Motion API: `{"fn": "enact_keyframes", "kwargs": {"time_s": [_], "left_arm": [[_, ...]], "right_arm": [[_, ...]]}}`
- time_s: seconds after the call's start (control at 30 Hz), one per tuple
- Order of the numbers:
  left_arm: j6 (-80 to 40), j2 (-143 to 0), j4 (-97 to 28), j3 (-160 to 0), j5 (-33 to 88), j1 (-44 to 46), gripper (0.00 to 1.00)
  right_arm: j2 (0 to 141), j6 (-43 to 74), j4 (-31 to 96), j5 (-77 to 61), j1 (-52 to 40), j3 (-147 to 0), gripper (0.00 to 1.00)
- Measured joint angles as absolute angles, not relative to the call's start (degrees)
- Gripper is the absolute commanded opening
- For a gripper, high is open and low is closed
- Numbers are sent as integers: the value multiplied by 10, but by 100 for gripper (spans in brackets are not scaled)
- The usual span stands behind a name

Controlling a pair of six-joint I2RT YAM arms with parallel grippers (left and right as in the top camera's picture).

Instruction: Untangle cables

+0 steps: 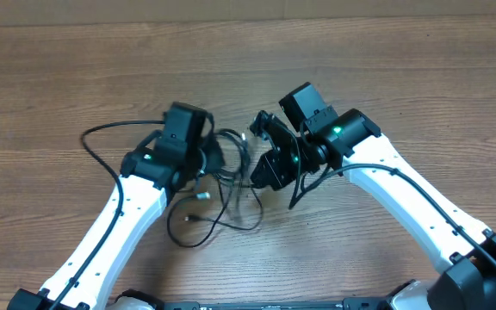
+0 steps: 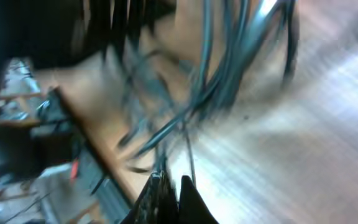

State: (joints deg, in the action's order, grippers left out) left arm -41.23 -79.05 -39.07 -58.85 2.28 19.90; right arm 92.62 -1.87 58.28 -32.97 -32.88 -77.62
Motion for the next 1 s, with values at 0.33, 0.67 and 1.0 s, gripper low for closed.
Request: {"fn": "enact_keyframes", "kwargs": {"time_s": [0.33, 0.67, 1.0], "left_arm": [[-519, -793, -388, -588, -55, 187, 4], [-377, -795, -287, -589, 104, 185, 4], [-258, -795, -332, -589, 145, 185, 4]], "right_arm": [[905, -23, 591, -336, -303, -776, 40], [905, -28, 503, -278, -302, -775, 48], [905, -28, 426, -247, -302, -775, 47]]}}
